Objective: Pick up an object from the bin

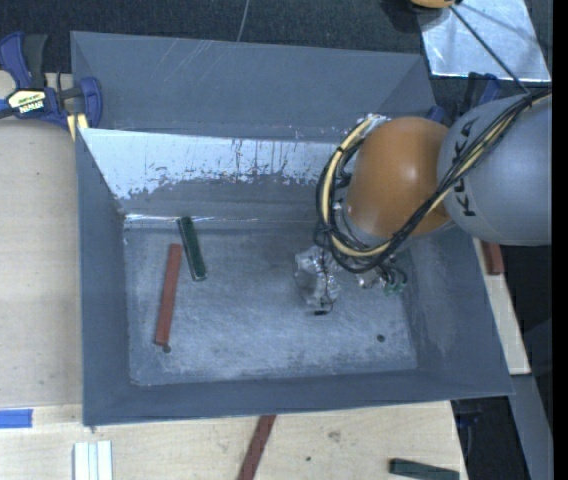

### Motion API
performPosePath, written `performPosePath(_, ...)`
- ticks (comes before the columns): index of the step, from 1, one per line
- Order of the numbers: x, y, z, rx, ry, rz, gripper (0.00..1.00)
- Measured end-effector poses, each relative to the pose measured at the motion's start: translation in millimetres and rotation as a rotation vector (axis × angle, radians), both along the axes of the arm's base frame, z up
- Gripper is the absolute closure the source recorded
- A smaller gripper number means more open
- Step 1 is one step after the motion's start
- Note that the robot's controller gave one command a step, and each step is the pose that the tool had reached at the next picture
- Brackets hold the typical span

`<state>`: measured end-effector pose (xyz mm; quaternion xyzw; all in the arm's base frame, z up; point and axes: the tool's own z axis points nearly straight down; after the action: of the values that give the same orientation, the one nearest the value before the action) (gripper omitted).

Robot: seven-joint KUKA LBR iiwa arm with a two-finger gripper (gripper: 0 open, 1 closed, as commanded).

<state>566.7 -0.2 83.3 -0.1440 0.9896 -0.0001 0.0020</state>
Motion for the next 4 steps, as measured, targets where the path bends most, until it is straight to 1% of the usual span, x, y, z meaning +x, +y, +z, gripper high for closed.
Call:
performPosePath(1,0.0,0,0,0.000,0.000,-0.001,0.00)
performPosePath(2,0.0,0,0,0.000,0.000,-0.001,0.00)
performPosePath(3,-6.6,1,6,-0.001,0.004,0.128,0.00)
performPosePath(4,-0.3,21,11,-0.001,-0.001,0.295,0.00)
